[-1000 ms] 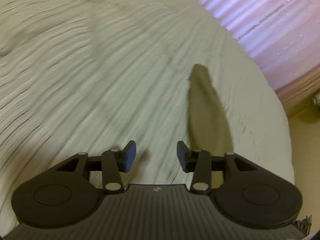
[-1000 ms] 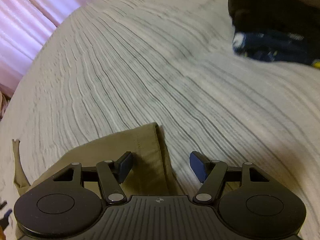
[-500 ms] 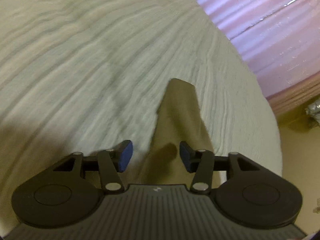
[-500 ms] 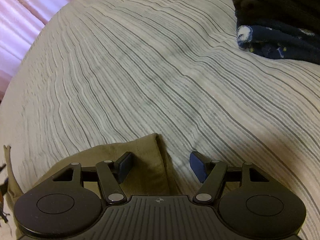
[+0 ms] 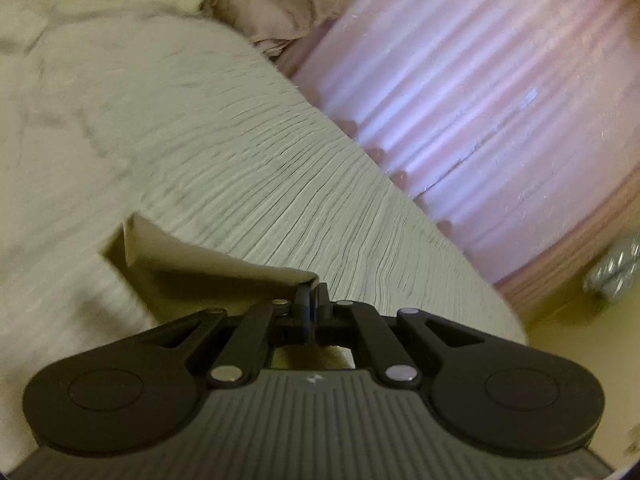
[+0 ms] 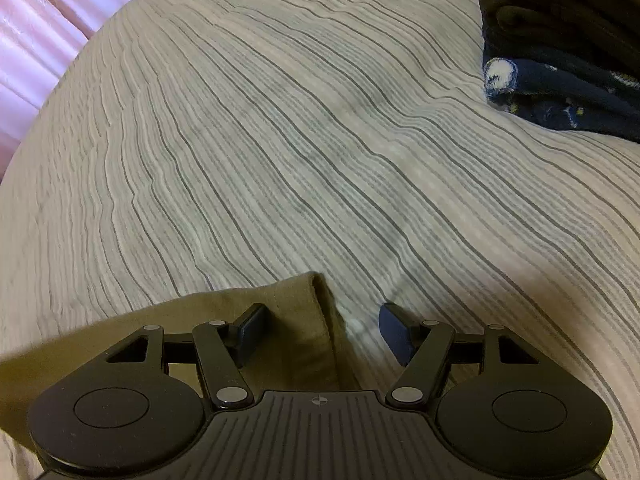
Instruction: Fold clothes
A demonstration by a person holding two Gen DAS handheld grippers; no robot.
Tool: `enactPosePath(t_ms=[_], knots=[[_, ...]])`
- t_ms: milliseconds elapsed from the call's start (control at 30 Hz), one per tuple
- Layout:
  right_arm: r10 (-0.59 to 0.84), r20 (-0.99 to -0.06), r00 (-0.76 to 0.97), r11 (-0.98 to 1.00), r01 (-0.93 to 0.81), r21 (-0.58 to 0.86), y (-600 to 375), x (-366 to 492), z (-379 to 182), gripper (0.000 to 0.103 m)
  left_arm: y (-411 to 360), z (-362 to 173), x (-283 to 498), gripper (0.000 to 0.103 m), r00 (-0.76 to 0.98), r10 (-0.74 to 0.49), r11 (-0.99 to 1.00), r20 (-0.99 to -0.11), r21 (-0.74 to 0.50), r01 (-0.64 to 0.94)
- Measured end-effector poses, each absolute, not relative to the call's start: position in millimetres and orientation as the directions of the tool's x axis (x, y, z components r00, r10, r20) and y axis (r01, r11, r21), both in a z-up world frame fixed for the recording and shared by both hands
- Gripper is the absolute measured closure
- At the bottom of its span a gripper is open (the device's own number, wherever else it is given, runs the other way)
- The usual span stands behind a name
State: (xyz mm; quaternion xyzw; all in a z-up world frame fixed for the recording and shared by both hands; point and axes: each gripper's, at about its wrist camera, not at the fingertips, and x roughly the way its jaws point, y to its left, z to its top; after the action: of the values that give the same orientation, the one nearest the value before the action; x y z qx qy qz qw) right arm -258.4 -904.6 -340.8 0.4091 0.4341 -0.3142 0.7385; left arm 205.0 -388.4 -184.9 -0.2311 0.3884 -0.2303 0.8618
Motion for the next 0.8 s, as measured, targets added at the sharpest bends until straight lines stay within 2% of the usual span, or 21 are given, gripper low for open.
enactPosePath(t_ms=[67,133,167,267,367,600,667,800], knots=[[-0.114,-0.897,0.426,0.467,0.820,0.331,-904.7,-259.3,-341.8,0.036,-408.6,-184.8,216.3,0.103,0.588,-0.533,0.832,-0.608,-0.502,0.235],[-0.119,-0.896,0.428,0.467,0.820,0.330,-904.4,-260.0,-342.6,0.036,-436.7,-217.5,236.8,0.087,0.562,-0.475,0.878,-0.677,-0.414,0.243],[-0.120,-0.895,0.430,0.468,0.819,0.331,-904.8,-259.7,-341.6,0.036,-450.7,-234.4,247.0,0.083,0.548,-0.442,0.897,-0.710,-0.368,0.246],[-0.121,-0.888,0.444,0.467,0.815,0.344,-904.9,-264.2,-339.7,0.036,-462.5,-298.2,267.5,0.085,0.456,-0.319,0.948,-0.831,-0.285,0.143],[-0.120,-0.874,0.471,0.455,0.808,0.373,-907.6,-273.8,-340.9,0.036,-433.6,-317.6,252.3,0.084,0.536,-0.226,0.972,-0.813,-0.223,0.072],[-0.137,-0.851,0.507,0.439,0.801,0.407,-906.6,-280.7,-346.5,0.036,-319.7,-318.3,247.6,0.071,0.559,-0.184,0.915,-0.809,-0.348,-0.203],[-0.142,-0.854,0.500,0.441,0.805,0.398,-898.7,-270.8,-348.5,0.036,-308.9,-318.5,250.2,0.071,0.558,-0.202,0.891,-0.805,-0.388,-0.236],[-0.149,-0.870,0.471,0.449,0.816,0.365,-889.8,-253.7,-348.7,0.036,-321.8,-338.3,257.2,0.069,0.521,-0.301,0.870,-0.799,-0.453,-0.192]])
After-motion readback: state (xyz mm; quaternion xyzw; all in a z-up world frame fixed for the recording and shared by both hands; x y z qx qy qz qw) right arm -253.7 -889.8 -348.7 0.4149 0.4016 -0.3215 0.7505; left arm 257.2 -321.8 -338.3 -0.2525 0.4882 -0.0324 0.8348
